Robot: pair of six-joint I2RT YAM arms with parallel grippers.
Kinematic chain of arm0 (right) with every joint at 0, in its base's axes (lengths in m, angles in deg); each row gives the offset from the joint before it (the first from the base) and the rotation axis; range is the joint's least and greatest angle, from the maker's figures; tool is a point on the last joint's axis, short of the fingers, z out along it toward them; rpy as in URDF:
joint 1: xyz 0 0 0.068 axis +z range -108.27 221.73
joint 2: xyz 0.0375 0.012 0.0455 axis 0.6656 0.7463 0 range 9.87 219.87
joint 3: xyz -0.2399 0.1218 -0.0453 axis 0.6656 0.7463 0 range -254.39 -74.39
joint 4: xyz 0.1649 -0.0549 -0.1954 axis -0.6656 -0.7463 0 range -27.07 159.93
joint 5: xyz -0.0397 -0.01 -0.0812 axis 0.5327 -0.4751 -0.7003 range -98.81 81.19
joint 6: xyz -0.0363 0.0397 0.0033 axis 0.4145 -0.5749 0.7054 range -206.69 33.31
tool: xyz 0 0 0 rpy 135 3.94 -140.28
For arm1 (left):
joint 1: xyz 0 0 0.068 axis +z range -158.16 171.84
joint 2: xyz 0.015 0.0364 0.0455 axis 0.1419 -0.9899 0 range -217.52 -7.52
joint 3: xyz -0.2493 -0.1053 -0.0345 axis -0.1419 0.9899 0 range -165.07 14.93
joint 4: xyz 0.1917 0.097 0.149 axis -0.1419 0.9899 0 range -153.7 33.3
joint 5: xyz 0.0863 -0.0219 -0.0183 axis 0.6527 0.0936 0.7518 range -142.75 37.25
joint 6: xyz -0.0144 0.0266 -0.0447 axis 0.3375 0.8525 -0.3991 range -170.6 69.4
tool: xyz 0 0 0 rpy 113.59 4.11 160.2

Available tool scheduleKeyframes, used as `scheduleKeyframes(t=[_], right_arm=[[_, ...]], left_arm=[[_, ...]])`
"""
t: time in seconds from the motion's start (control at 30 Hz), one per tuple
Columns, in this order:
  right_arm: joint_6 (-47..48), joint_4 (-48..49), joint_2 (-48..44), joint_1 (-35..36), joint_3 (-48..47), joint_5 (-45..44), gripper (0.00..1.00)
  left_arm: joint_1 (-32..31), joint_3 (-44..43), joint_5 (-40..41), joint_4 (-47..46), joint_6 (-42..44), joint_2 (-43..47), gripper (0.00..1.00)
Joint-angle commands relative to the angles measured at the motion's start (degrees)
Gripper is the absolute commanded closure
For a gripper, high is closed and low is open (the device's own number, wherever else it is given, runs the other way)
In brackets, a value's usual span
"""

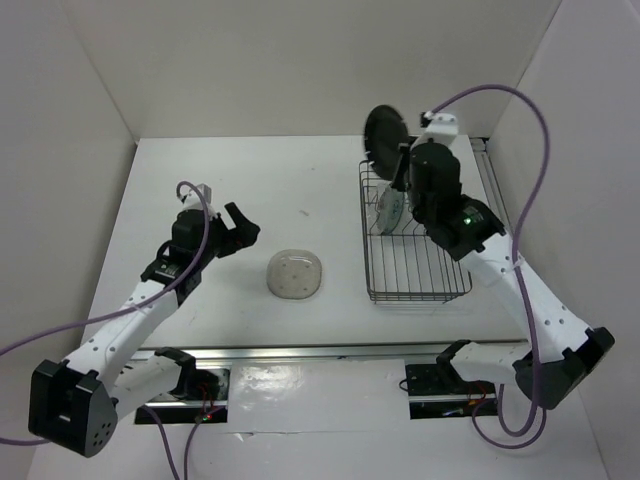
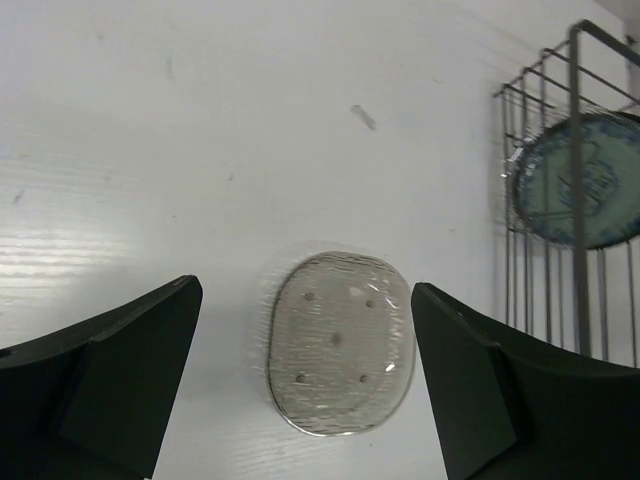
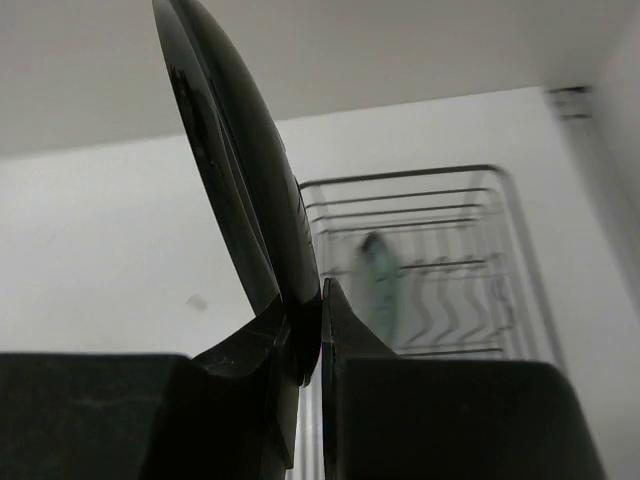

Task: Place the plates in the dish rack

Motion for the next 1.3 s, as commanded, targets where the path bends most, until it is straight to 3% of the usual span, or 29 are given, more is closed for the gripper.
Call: scheduleKeyframes(t=[0.0,0.1,0.17,0.33,0.53,1.27], right_arm=[[-2.61,-9.82,-0.39,-2.79,-4.27,-22.14,1.00],[-3.31,-11.14,0.39,-7.52,-3.66,-23.65,1.00],[-3.93,-11.85,1.45,-12.17,-2.25,-21.11,1.00],[-3.93,-9.56,6.00,-16.32,-0.14,-14.95,1.00],[-3.93,-5.78,7.25,-17.38,3.55,-8.28,1.00],[-3.40,-0.08,12.97,-18.53,7.50,-6.25,1.00]], left_arm=[[-0.47,-4.27,7.45,6.78,-2.00,-3.40,0.00],[-1.00,-4.27,8.32,6.79,-2.00,-5.07,0.00],[-1.00,-4.27,9.03,8.19,-2.53,-5.69,0.00],[-1.00,-4.80,9.56,8.20,-2.53,-5.16,0.00],[-1.00,-4.80,9.03,8.81,-2.53,-4.02,0.00],[-1.00,-4.27,7.98,8.28,-2.53,-3.49,0.00]])
